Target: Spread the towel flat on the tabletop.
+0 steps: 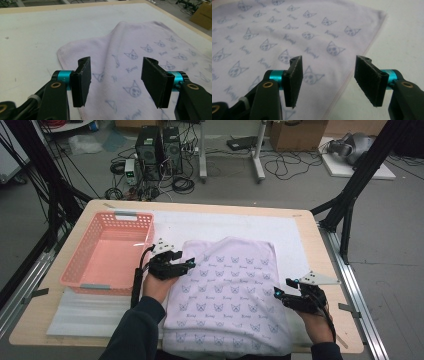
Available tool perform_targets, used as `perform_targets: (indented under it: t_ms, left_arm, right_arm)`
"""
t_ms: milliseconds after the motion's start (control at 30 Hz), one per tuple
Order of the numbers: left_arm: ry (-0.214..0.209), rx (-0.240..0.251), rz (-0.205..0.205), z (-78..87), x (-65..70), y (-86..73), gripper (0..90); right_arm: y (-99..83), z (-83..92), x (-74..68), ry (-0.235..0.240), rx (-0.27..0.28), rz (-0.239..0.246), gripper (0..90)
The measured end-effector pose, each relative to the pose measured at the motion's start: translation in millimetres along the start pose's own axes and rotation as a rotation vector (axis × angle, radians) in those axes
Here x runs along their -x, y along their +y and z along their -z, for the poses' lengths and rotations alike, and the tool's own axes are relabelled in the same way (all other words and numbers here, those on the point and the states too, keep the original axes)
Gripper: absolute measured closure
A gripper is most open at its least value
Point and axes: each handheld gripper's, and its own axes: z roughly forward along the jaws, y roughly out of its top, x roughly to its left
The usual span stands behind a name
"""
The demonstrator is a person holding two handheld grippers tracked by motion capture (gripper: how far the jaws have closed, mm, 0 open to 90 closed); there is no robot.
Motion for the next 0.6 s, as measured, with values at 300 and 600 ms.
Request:
perform_targets:
  t_ms: [300, 600]
  left_arm:
    - [0.08, -0.031, 0.014, -39.3, -22.1, 15.6, 41.9]
    - [0.198, -0.102, 0.022, -67.8, -39.5, 16.0, 46.9]
  right_arm:
    - [8.1, -16.4, 16.7, 0.023, -0.009, 0.003, 36.6]
    - [10.9, -20.8, 21.3, 0.046, -0.005, 0.003, 36.5]
